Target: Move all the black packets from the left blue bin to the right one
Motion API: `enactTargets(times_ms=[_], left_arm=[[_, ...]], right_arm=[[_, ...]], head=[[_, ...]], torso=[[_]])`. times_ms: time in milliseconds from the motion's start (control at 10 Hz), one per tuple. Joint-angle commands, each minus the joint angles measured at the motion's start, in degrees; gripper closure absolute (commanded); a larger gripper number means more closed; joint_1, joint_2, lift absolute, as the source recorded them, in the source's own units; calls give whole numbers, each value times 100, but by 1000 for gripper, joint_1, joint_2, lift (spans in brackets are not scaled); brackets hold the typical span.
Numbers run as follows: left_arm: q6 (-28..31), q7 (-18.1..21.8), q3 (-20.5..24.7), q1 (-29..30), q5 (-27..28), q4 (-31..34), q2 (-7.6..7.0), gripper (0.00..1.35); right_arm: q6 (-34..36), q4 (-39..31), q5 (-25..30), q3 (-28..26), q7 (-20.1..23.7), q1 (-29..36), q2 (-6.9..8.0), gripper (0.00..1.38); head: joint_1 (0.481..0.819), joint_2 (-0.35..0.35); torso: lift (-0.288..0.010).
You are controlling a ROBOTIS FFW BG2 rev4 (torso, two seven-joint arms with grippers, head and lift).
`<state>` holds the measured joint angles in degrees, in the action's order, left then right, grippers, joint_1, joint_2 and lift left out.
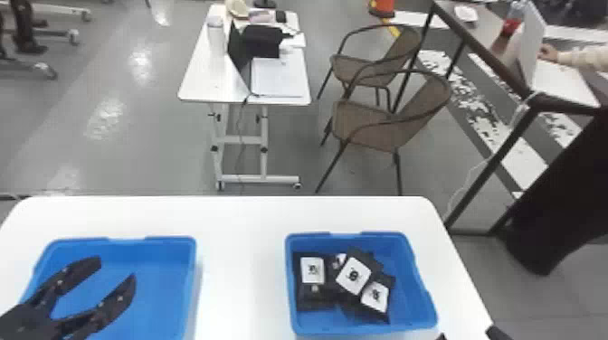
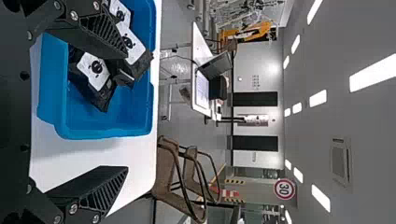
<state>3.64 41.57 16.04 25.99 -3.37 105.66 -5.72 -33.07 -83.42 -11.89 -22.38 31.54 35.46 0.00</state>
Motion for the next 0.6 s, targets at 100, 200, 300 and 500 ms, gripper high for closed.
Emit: enactTargets(times_ms=[100,200,300,500], left_arm=[[31,0,-13,2,-33,-10,-17,472],[40,0,-13,-7,-33,-10,-26,472],[57,0,-31,-7,-41,-10,-35,472],[66,0,-40,-24,-68,-28,-52,472]], right_arm=[[12,-8,-6,14,1,-4,5,168],[12,-8,-6,23,1,-4,5,168],[12,-8,3,23,1,-4,5,168],[29,1,3,32,1,-4,5,168]], head=[[695,-160],[695,-160],[695,-159],[695,-159]], torso=[[0],[0],[0],[0]])
